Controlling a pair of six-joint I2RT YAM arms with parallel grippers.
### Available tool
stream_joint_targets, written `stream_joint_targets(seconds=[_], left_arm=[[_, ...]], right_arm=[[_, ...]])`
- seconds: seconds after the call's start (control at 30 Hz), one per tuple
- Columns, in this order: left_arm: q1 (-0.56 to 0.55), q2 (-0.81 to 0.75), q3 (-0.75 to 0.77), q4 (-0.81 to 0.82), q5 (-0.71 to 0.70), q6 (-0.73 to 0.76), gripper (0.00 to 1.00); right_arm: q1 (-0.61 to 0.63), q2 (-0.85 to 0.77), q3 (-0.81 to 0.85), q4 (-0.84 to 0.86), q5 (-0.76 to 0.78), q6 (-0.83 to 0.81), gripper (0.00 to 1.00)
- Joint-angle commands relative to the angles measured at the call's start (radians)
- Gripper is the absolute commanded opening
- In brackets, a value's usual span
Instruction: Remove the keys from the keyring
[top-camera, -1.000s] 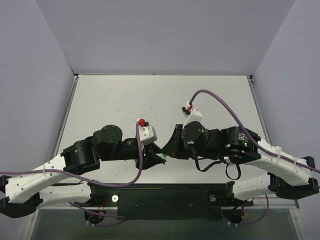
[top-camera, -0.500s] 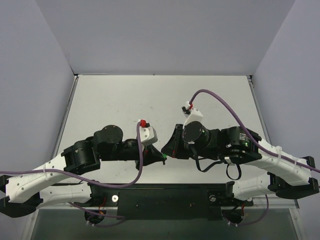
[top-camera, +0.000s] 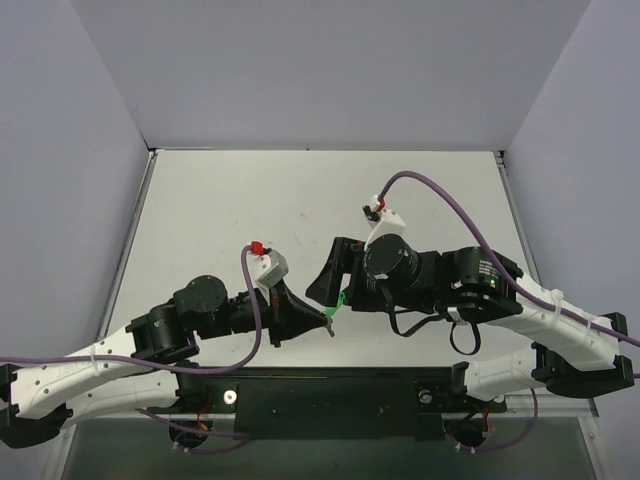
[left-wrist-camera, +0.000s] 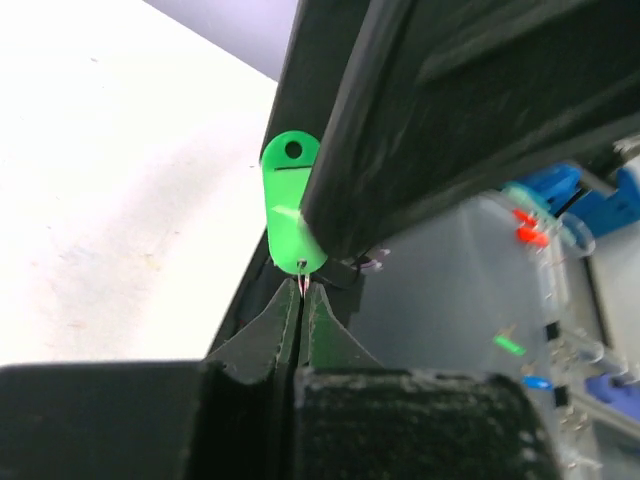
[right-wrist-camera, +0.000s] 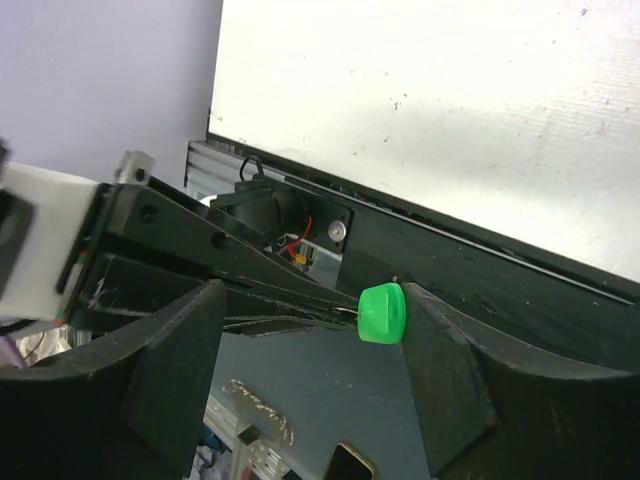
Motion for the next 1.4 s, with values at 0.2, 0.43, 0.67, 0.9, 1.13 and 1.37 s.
stream_joint_targets(seconds=[0.2,0.43,0.67,0.9,1.13,1.37], left_arm=[[0.005,-0.308,-0.435,0.561,-0.518,-0.793,0.00],[0.005,-0.436,-0.586,0.522,-0.699,-1.196,0.00],[0.005,-0.413,-0.423,0.177,-0.728,-1.298,0.00],[0.005,-0.416,-0.442,0.238,-0.716,-1.312,0.00],[0.005,-0.410,-0.423,0.254,-0.705,-1.294,0.00],[0.005,-0.394,-0.437,0.375,-0.682,-1.268,0.00]], right_arm=[[-0.098,-0.021,-0.030,-0.091,0.004,0.017,0.66],[-0.089,0.020,-0.055,-0.097,-0.032,0.026,0.64],[-0.076,0.066,-0.033,-0.043,-0.079,0.002,0.59],[-0.079,0.075,-0.046,0.093,-0.116,-0.043,0.58],[-0.099,0.022,-0.144,0.270,-0.119,-0.028,0.56],[-0.115,-0.011,-0.217,0.366,-0.110,-0.017,0.50]])
